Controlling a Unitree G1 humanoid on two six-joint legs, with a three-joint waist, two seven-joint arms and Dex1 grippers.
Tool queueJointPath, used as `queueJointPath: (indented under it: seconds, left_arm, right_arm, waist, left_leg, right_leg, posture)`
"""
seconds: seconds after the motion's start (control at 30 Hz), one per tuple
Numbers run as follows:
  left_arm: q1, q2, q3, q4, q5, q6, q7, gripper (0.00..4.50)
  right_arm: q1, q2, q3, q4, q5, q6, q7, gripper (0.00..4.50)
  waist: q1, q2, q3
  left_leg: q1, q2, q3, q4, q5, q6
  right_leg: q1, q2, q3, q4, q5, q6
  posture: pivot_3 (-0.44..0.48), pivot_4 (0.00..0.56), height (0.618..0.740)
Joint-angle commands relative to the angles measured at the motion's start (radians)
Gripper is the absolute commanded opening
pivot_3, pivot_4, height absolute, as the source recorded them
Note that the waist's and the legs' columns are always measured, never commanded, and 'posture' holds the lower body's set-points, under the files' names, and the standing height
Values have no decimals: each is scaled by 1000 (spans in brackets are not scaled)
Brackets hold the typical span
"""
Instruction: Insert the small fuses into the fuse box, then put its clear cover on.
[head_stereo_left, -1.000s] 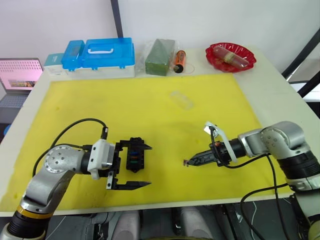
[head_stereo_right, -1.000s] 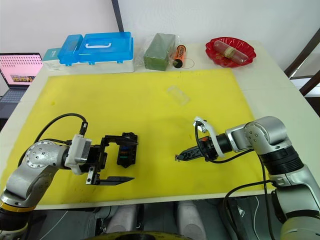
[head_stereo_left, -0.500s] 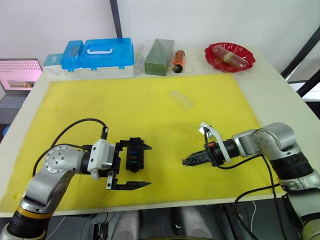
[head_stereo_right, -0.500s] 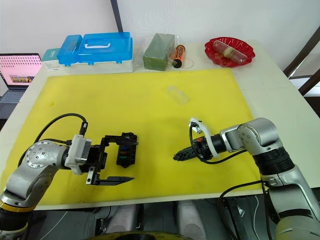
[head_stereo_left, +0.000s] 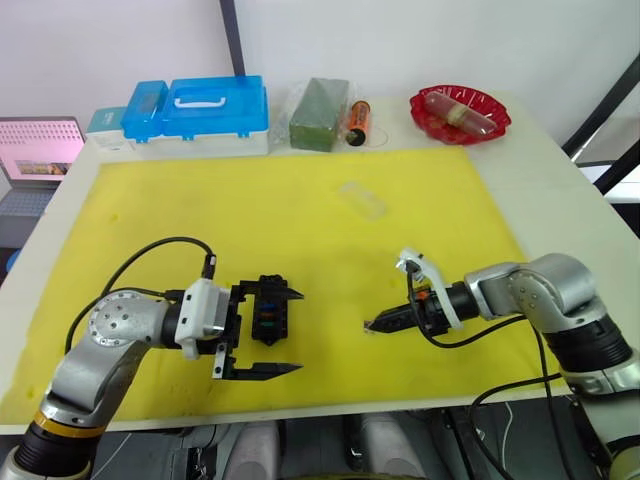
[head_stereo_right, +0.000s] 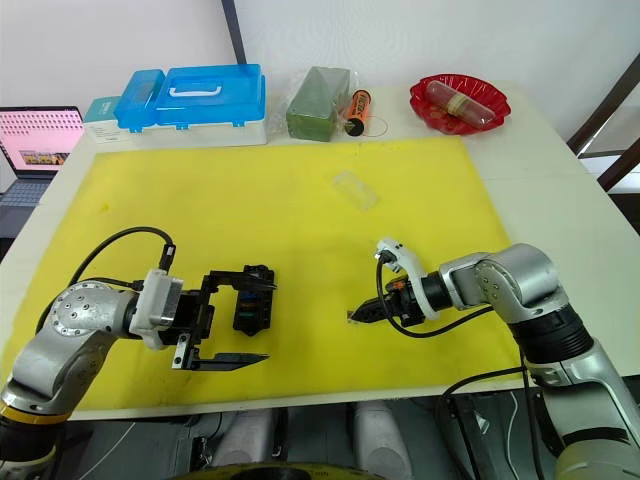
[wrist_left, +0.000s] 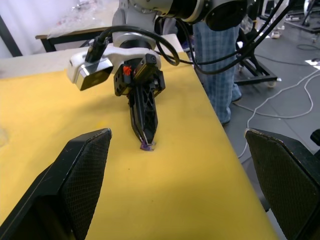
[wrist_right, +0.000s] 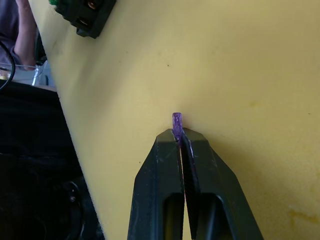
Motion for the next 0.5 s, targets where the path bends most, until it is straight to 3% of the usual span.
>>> queueJointPath:
  seconds: [0.03, 0.27, 0.5]
  left_arm:
    - [34, 18, 71, -20, -33, 13, 23, 4500]
    - [95, 54, 229, -3, -65, 96, 126, 4500]
    - [193, 68, 341, 24, -71, 168, 181, 4500]
  right_arm:
    - [-66, -20, -47, -131, 15, -43, 5, 26]
    - [-170, 86, -13, -256, -51, -152, -91, 26]
    - [-219, 268, 129, -177, -224, -315, -203, 26]
  waist:
    - [-2, 0, 0]
    - [1, 0, 0]
    - [-8, 0, 0]
  left_leg:
    - [0, 0, 0, 0, 0, 0]
    - [0, 1, -1, -1, 0, 0]
    - [0, 1, 1, -1, 0, 0]
  right_leg:
    - [0, 0, 0, 0, 0, 0]
    - [-1, 1, -1, 0, 0, 0]
    - [-2, -1, 0, 0, 0, -1]
  posture:
    - [0, 150, 740]
    - [0, 150, 740]
    - [0, 150, 740]
